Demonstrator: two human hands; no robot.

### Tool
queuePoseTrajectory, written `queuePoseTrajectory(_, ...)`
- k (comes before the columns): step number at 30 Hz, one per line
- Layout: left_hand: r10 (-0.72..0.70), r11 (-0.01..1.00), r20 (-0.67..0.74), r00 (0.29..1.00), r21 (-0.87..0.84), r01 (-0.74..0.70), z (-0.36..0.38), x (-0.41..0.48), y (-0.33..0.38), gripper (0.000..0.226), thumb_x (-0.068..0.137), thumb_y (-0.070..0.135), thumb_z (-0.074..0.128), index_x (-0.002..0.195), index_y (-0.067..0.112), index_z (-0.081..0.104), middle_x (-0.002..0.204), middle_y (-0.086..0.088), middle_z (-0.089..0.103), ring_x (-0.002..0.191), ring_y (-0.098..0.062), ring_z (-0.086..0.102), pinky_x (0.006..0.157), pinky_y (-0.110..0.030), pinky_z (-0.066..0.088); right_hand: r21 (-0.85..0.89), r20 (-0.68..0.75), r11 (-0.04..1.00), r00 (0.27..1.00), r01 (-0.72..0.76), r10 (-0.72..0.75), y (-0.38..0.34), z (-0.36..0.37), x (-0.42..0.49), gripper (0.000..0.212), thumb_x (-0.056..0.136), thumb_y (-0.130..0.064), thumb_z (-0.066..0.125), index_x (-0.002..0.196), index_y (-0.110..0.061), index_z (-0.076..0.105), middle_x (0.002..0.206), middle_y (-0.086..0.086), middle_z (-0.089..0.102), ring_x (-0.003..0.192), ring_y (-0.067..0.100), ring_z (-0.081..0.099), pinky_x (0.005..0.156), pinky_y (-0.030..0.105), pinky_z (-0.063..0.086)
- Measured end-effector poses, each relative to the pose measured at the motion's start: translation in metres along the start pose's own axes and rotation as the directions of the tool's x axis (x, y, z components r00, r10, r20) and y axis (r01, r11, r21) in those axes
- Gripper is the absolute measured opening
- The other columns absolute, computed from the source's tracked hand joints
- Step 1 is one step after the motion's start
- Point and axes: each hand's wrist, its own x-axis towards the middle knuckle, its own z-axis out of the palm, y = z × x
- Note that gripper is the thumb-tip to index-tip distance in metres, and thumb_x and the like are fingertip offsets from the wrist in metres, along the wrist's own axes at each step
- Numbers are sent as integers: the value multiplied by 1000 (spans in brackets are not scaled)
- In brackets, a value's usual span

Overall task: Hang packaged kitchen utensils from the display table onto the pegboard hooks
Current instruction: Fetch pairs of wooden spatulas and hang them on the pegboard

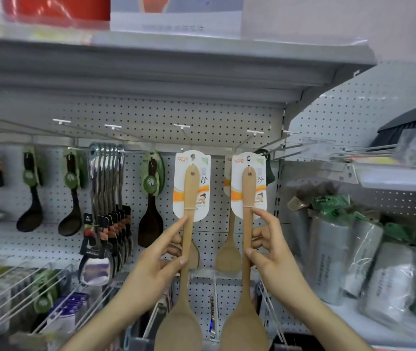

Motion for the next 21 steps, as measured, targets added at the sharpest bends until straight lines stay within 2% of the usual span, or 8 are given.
queuePoseTrajectory(4, 5, 1000, 1, 1000, -16, -5, 4, 1, -5, 80, 103, 7, 67, 152, 65, 42, 112, 19, 58, 106, -17, 61, 96, -21, 53, 5, -13, 1000, 1000, -18, 18, 12, 3, 10, 91, 99, 6, 62, 156, -59, 34, 107, -7, 61, 96, 15, 64, 87, 53, 64)
queuePoseTrajectory(7, -1, 1000, 8, 1000, 10, 1, 7, 1, -10, 83, 102, 5, 67, 152, 65, 41, 114, 18, 57, 108, -17, 60, 97, -20, 53, -22, -30, 999, 999, -43, 42, 24, 8, 24, 90, 99, 6, 61, 151, -63, 36, 114, 5, 60, 98, 20, 64, 89, 53, 63)
queuePoseTrajectory(11, -8, 1000, 25, 1000, -11, 8, 11, -1, -19, 82, 103, 4, 67, 154, 63, 41, 116, 16, 57, 106, -17, 60, 94, -23, 56, -45, -36, 997, 998, -55, 54, 42, 15, 51, 89, 100, 9, 58, 146, -64, 37, 117, 11, 60, 101, 31, 63, 95, 54, 60)
queuePoseTrajectory(17, -13, 1000, 31, 999, 9, 13, 9, 6, -33, 80, 103, 9, 67, 155, 62, 39, 118, 16, 59, 106, -19, 62, 98, -33, 58, -108, -114, 991, 991, -84, 71, 77, 34, 100, 88, 100, 11, 57, 145, -62, 36, 111, 3, 57, 92, 14, 61, 93, 47, 61)
queuePoseTrajectory(21, 12, 999, 21, 1000, -34, -11, 5, 9, -42, 81, 103, 4, 66, 156, 60, 41, 117, 14, 64, 108, -16, 64, 88, -23, 57, -137, -133, 987, 989, -80, 62, 100, 43, 124, 85, 101, 11, 52, 151, -54, 33, 111, 0, 61, 95, 18, 66, 87, 50, 63)
